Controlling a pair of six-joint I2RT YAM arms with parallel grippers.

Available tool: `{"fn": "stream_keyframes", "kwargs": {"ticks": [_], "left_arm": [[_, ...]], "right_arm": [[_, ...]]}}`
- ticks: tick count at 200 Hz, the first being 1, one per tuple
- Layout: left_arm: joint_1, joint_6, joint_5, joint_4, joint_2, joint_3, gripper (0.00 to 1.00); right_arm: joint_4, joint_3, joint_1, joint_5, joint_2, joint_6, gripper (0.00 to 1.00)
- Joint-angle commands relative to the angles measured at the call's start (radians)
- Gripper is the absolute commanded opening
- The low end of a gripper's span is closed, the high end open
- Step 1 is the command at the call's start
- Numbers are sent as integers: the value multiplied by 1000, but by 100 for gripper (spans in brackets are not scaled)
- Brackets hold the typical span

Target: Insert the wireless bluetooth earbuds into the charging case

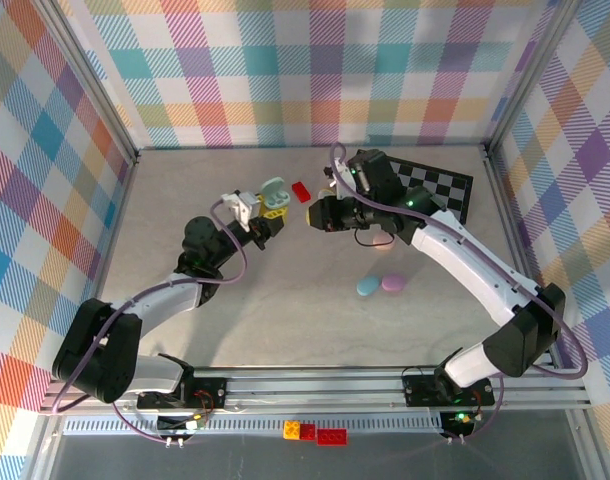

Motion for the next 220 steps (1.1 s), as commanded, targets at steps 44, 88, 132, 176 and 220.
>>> {"fn": "stream_keyframes", "kwargs": {"ticks": [44,88,132,176,220], "left_arm": [[-112,124,-13,-29,33,50,33],[-151,128,-35,-14,57,64,32],[-154,67,-46,51,71,71,32],[-156,42,-60,71,74,77,32],[-157,30,-60,113,77,72,32]], "right_arm": [[73,106,-17,-130,42,25,18],[73,130,-20,-132,73,17,18],[69,114,-20,-112,84,14,18],[58,104,-20,-85,93,6,18],[52,102,-20,-83,109,-1,18]]}}
